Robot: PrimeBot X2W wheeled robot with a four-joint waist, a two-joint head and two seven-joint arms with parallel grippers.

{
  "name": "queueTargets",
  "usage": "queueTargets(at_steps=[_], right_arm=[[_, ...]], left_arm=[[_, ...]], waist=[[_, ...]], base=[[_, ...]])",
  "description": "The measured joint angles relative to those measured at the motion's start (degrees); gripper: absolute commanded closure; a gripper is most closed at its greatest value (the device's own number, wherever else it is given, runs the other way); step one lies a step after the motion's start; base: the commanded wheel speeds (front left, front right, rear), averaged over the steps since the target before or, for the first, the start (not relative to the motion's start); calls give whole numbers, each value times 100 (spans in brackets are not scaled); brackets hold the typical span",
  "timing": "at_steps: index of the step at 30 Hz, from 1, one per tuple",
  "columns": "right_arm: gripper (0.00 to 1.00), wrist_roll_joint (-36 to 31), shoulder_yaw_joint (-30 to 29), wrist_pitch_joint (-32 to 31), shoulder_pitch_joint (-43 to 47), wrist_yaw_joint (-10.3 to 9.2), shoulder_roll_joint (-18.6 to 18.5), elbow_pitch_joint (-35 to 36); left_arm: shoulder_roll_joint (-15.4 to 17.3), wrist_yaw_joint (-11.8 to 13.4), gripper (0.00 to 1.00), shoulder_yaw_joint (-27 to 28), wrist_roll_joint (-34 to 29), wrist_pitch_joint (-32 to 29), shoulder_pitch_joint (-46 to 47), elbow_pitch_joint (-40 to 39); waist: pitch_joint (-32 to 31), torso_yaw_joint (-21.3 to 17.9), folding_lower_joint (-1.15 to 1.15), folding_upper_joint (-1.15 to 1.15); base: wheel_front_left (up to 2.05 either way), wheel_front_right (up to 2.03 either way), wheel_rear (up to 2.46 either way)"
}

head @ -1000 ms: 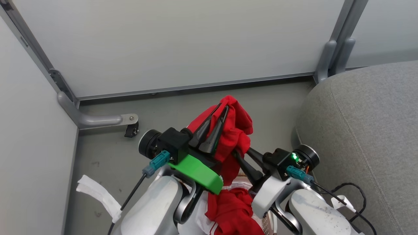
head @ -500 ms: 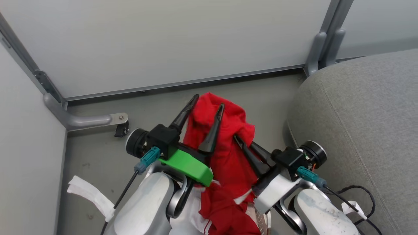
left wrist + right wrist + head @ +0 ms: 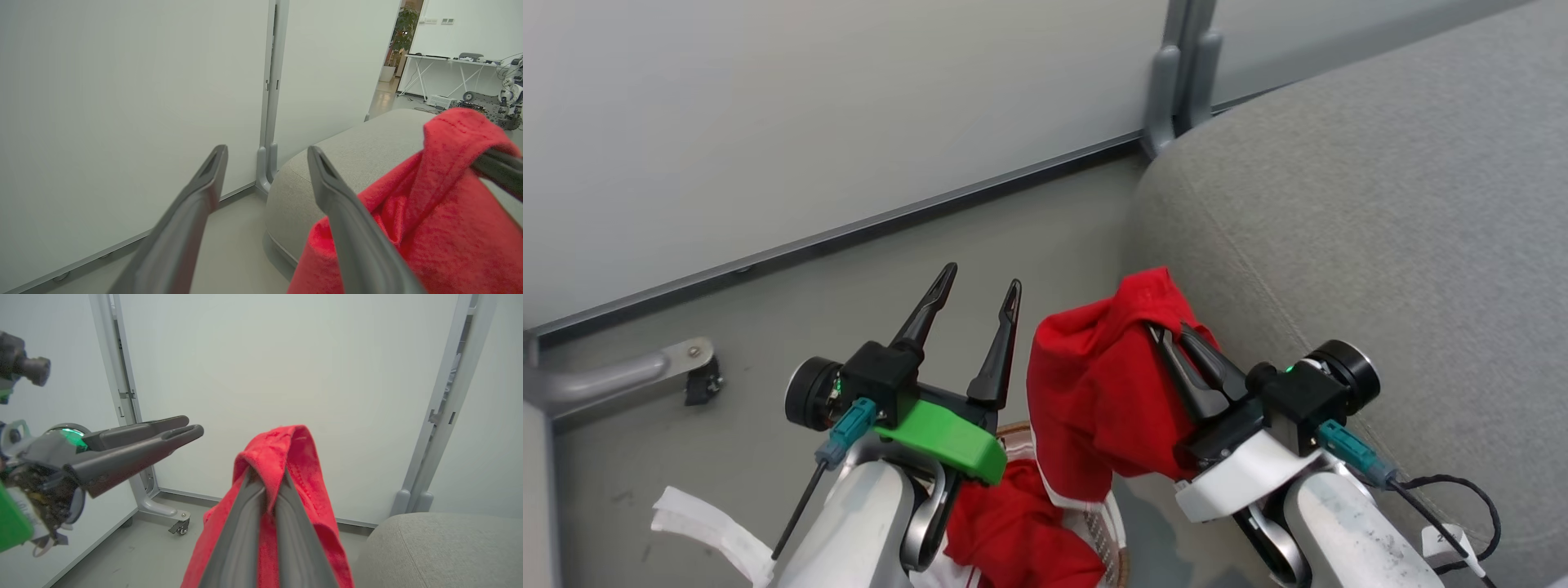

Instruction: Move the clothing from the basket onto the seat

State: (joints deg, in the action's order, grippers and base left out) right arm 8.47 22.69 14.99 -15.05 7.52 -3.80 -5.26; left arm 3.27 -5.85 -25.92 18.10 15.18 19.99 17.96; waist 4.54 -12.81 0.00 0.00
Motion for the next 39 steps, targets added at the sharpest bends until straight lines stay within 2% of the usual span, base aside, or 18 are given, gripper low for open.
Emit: queueTargets(at_steps=[8, 12, 16, 19, 25, 31, 39], right_arm=[[100, 3, -379, 1, 68, 0, 42, 241], [100, -69, -755, 0, 126, 0, 48, 432], [100, -170, -1082, 1, 121, 0, 48, 622], [100, -179, -1324, 0, 34, 0, 51, 679], [100, -209, -1501, 1, -752, 0, -298, 608], [100, -360, -1647, 1, -2098, 0, -680, -26], [100, -798, -2553, 1, -3622, 0, -1103, -650]], left_arm=[[-3, -97, 0, 272, -187, 0, -263, -76], [-13, -129, 0, 114, -280, 0, -259, -11], [-14, -145, 0, -145, -291, 0, -176, 100], [24, -146, 0, -401, -177, 0, -83, 136], [307, -146, 0, -614, -77, 0, 68, 118], [697, -148, 0, -499, -118, 0, 110, -13], [1126, -152, 0, -568, -160, 0, 405, -207]], waist=[[102, -981, 0, 0], [197, -1396, 0, 0], [394, -1640, 0, 0], [581, -1730, 0, 0], [990, -1821, 0, 0], [1478, -1852, 1, 0], [2261, -1705, 1, 0]], base=[[0, 0, 0], [0, 0, 0], [0, 0, 0], [0, 0, 0], [0, 0, 0], [0, 0, 0], [0, 0, 0]])
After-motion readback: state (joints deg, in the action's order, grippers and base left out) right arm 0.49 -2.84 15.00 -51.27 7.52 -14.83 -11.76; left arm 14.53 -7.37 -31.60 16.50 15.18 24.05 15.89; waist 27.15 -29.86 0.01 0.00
